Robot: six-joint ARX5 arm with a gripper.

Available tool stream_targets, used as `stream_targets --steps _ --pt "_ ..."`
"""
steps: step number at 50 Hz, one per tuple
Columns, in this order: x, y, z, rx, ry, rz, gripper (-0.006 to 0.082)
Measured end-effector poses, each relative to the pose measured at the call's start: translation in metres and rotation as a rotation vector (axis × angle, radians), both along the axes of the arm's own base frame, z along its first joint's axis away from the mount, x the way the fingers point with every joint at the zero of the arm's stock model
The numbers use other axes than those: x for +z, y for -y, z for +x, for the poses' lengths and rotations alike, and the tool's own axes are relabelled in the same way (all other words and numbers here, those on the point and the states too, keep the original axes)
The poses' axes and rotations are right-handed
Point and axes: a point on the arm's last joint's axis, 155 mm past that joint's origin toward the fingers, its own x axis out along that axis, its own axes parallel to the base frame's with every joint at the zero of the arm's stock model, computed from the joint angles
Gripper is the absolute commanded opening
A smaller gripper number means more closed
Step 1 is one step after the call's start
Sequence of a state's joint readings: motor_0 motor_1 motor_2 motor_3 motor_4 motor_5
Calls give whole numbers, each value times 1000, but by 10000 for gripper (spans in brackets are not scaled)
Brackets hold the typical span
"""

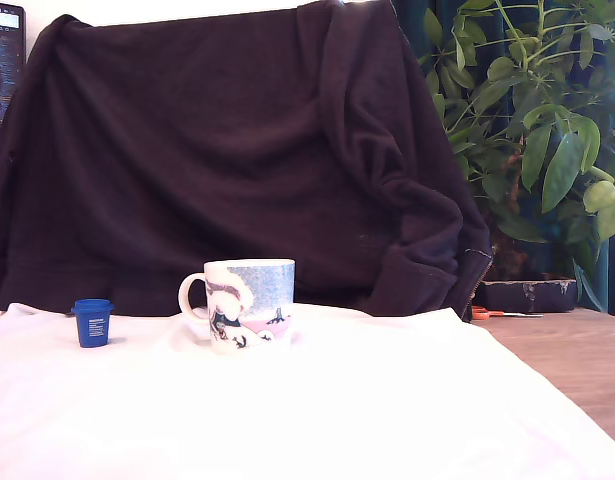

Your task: Pick the blue coffee capsule and place it inside the blue coffee cup

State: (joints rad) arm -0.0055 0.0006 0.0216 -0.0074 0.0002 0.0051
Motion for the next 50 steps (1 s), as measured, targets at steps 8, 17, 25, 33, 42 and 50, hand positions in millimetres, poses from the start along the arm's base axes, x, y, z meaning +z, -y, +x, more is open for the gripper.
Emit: stream_targets --steps 8,17,25,33,42,50 --pt "-5 22 -1 -117 -22 -144 -19" --pt "-7 27 -2 -143 -27 -152 -19" --pt "6 30 -2 -165 18 -215 -1" --pt "51 36 -10 -228 188 -284 84" --pt "74 46 -17 -283 275 -292 497" --pt "40 60 0 -313 118 -306 657"
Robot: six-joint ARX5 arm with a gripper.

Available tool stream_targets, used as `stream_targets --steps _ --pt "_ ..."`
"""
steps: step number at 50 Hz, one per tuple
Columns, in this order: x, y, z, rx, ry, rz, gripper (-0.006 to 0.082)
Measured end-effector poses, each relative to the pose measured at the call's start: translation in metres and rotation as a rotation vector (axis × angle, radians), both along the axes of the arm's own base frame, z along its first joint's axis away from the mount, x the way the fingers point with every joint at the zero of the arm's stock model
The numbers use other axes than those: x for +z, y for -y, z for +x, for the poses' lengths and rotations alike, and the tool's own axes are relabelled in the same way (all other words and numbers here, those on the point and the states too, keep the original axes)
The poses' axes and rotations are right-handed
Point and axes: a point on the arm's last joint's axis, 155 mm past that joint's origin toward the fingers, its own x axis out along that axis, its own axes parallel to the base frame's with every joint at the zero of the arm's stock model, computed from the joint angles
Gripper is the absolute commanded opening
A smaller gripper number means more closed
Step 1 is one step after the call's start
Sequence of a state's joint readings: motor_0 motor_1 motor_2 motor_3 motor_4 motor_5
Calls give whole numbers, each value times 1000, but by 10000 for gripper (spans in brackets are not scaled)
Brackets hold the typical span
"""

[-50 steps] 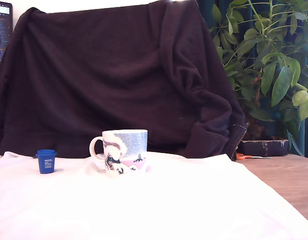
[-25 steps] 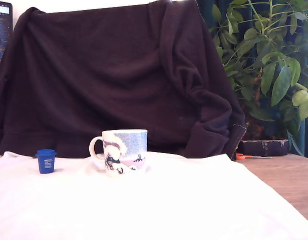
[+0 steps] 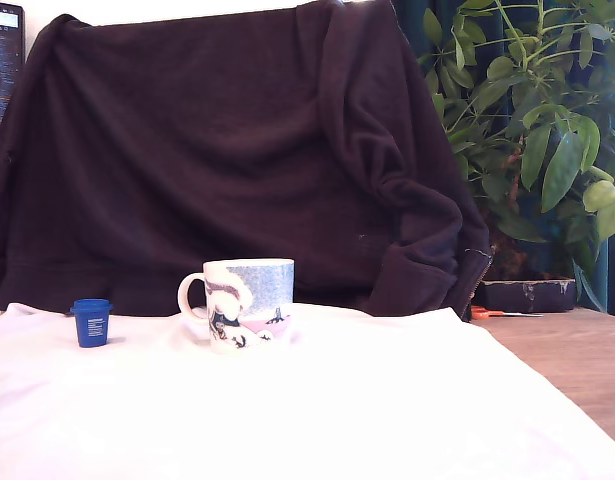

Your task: Pick the blue coffee capsule and place it inside the blue coffee cup

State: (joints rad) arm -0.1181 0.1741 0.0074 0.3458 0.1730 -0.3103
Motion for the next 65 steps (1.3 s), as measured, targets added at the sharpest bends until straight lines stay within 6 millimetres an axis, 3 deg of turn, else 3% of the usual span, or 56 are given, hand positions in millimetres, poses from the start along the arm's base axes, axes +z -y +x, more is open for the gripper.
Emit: stream_targets --steps 5,17,34,49,59,65 --pt "-24 8 12 -17 -98 18 657" --pt "-41 13 36 18 -124 86 657" --pt "-110 22 64 7 -305 190 644" --pt "-118 50 117 -47 -303 276 631" --pt "-152 53 130 -57 -379 315 592" --pt "-156 56 140 -57 -385 316 592"
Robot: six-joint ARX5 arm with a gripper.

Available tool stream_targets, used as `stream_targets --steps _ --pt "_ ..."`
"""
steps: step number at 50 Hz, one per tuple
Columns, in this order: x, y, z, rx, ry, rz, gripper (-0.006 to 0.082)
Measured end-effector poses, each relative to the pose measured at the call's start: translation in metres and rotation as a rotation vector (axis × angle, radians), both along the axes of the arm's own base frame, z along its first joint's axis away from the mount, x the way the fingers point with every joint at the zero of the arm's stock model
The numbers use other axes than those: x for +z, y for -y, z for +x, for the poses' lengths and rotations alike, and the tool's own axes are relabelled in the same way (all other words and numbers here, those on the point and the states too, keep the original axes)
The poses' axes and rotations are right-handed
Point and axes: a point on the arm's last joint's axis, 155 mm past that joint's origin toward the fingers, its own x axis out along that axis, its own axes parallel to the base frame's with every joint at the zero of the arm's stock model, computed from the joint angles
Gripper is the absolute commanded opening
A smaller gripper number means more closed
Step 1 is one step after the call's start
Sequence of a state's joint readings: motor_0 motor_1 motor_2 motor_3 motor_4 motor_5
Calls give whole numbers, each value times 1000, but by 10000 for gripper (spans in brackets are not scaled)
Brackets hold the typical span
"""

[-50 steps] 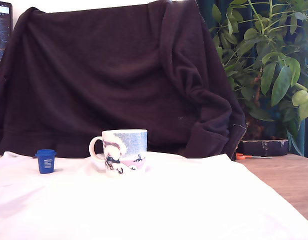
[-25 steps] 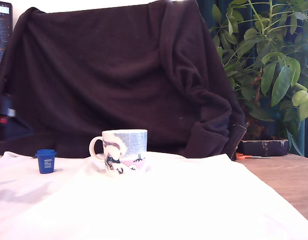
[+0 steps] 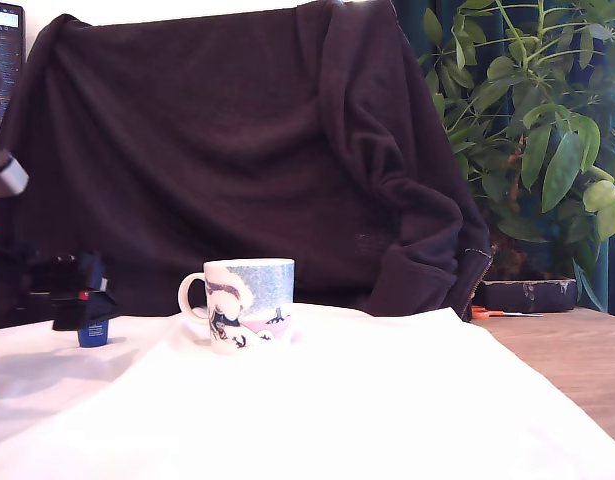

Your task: Pick the blue coffee capsule and place it inside the blue coffee cup

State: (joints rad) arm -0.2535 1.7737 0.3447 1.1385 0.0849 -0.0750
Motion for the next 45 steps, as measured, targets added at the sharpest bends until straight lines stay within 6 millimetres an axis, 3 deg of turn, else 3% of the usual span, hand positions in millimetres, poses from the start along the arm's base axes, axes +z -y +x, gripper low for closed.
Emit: stream_targets --steps 10,21,36,45 --pt "-1 4 18 4 9 -1 592" --pt "-16 -3 20 27 -28 22 592" --pt "-17 -23 30 75 -34 41 591" --pt "-15 -20 34 56 -38 34 590"
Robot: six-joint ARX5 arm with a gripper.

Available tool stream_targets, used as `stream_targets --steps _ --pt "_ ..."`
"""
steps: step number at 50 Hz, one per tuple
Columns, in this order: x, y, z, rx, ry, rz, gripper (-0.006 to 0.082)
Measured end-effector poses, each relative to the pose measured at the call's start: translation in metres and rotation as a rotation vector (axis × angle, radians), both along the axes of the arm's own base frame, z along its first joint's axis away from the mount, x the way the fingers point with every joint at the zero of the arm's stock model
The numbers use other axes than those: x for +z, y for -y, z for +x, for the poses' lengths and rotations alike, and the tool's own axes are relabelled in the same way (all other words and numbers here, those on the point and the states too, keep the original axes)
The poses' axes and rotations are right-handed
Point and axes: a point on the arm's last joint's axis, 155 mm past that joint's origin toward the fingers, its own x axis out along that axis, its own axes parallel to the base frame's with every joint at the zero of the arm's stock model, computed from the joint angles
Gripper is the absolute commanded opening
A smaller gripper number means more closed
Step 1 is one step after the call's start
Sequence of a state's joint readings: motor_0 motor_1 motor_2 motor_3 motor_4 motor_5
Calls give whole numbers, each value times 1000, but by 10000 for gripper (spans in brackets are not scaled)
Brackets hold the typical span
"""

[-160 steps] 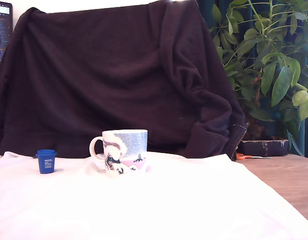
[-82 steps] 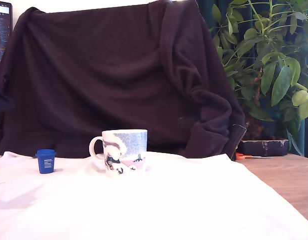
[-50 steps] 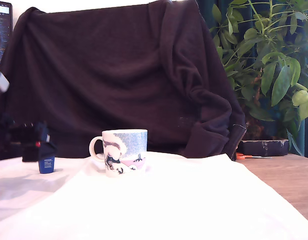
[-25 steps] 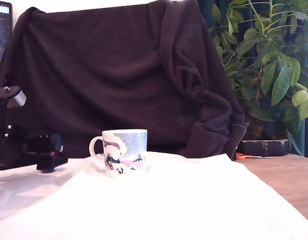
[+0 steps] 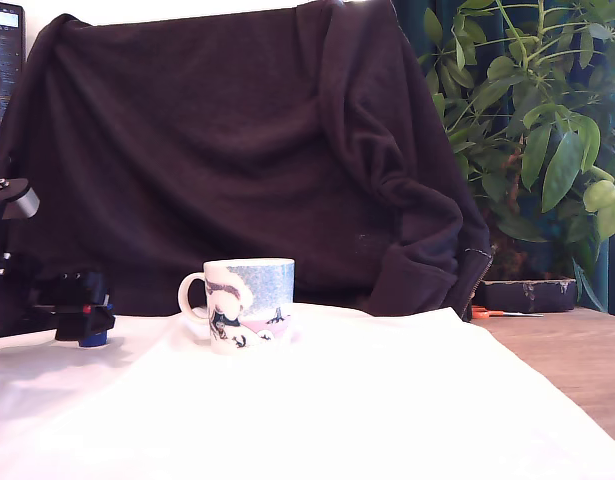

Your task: Pick the blue coffee capsule and place it inside the blue coffee cup

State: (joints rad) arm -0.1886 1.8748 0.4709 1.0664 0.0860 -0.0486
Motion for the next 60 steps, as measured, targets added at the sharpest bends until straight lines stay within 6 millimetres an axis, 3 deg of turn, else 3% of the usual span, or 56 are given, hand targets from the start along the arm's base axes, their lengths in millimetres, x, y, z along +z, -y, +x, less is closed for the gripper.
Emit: stream_targets --steps 7,12,17,25,28,39,51,60 --pt "3 5 8 -18 10 -8 590" --pt "-5 5 8 -19 -14 -4 560" --pt "-16 4 5 -18 -47 5 426" --pt "-15 5 5 -19 -47 5 148" --pt "-15 5 5 -19 -47 5 97" --pt "-13 5 6 -19 -37 2 90" --pt "23 26 10 -88 70 -132 90" --pt "60 58 1 -189 129 -228 90"
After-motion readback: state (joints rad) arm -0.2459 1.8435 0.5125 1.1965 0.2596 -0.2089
